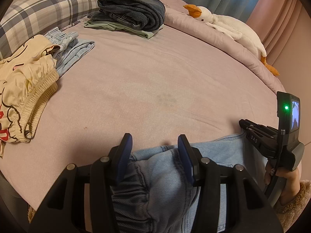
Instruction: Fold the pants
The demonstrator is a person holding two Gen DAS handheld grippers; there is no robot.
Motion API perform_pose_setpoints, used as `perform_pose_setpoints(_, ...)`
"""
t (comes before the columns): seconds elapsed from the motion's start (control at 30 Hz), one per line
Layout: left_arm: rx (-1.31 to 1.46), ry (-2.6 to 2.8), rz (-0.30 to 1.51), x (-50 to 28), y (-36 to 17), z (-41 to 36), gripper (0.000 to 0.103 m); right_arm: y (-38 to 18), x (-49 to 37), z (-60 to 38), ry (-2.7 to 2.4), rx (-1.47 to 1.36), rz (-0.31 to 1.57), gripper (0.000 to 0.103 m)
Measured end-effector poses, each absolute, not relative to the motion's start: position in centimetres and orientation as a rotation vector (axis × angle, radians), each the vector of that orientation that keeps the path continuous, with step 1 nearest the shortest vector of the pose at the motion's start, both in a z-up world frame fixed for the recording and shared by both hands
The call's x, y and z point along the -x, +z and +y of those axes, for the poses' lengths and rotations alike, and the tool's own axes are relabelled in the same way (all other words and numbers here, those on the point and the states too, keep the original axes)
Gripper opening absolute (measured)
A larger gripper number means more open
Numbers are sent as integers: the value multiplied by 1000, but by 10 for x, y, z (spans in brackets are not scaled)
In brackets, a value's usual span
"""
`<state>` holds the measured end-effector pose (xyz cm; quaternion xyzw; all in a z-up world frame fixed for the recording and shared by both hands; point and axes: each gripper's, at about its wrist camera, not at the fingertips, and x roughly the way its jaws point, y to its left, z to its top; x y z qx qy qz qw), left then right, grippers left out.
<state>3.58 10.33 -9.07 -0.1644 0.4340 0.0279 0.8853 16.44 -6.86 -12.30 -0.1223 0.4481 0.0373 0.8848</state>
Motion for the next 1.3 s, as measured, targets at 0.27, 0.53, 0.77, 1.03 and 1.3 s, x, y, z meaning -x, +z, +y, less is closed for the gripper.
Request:
perform_pose_setpoints(0.27,341,58,903,-36,-91,103,50,-123,-165,-68,76,253,932,9)
perform_pose_setpoints(0.53,339,59,903,-36,-91,103,50,-123,-165,-68,75,253,933,9)
perform_pose_setpoints(0.77,338,60,903,-36,-90,103,50,-123,-165,-68,74,254,934,9)
perform_pose_setpoints(1.03,337,60,903,-36,-90,103,50,-123,-165,-68,73,251,934,9)
perform_pose_setpoints(1.3,330,61,903,-35,-89,102,50,-124,-165,-68,65,253,935,9)
